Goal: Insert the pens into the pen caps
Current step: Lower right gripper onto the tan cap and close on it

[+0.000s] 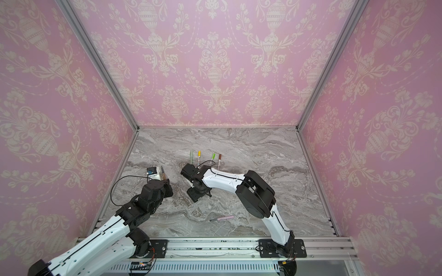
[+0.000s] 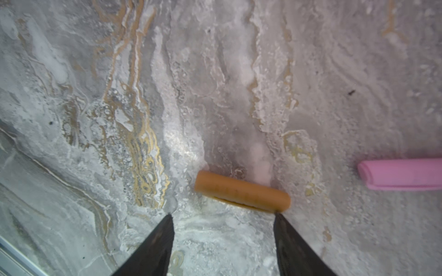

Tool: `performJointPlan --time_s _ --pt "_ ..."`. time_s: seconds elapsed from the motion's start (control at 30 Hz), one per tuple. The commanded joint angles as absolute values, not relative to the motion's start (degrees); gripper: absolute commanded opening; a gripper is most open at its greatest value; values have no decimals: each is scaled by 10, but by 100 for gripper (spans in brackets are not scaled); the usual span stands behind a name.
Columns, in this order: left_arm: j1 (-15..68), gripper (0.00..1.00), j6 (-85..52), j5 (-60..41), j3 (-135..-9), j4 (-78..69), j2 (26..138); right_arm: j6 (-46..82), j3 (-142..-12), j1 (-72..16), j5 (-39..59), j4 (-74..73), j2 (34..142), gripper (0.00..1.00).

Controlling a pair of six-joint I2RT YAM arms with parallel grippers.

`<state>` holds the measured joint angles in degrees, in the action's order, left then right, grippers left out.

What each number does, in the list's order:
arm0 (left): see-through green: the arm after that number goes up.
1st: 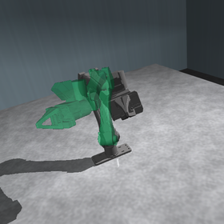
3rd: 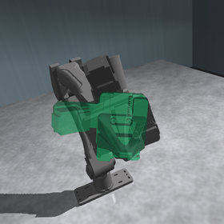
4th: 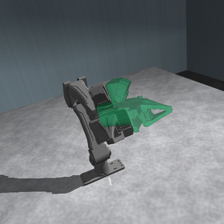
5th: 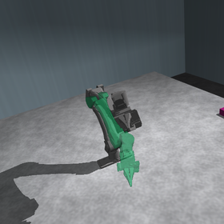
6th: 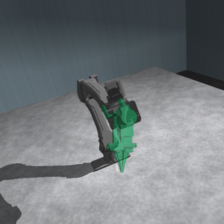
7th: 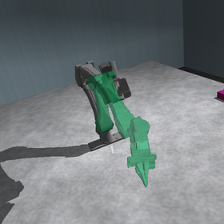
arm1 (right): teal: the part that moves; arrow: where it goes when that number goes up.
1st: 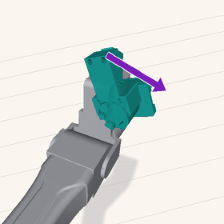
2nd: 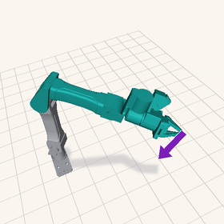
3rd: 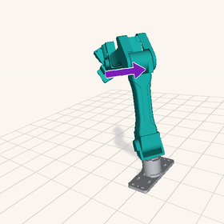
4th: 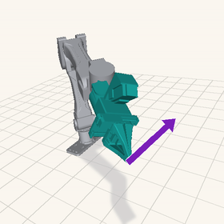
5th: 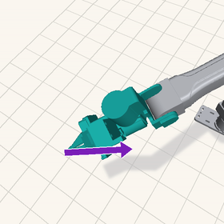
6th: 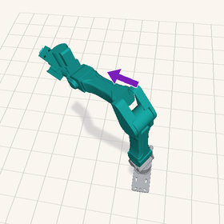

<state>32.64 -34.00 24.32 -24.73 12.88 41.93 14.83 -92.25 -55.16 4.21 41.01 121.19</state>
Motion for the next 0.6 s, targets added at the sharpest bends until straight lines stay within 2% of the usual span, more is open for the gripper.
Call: performJointPlan --time_s 0.0,0.3,0.57 --pt "317 0 -343 238 -253 128 400 204 -943 -551 68 411 1232 68" --pt "306 0 -344 230 -240 135 373 339 -950 -553 40 407 1246 66" --pt "300 0 -344 222 -234 138 360 359 -989 -560 -28 462 1288 48"
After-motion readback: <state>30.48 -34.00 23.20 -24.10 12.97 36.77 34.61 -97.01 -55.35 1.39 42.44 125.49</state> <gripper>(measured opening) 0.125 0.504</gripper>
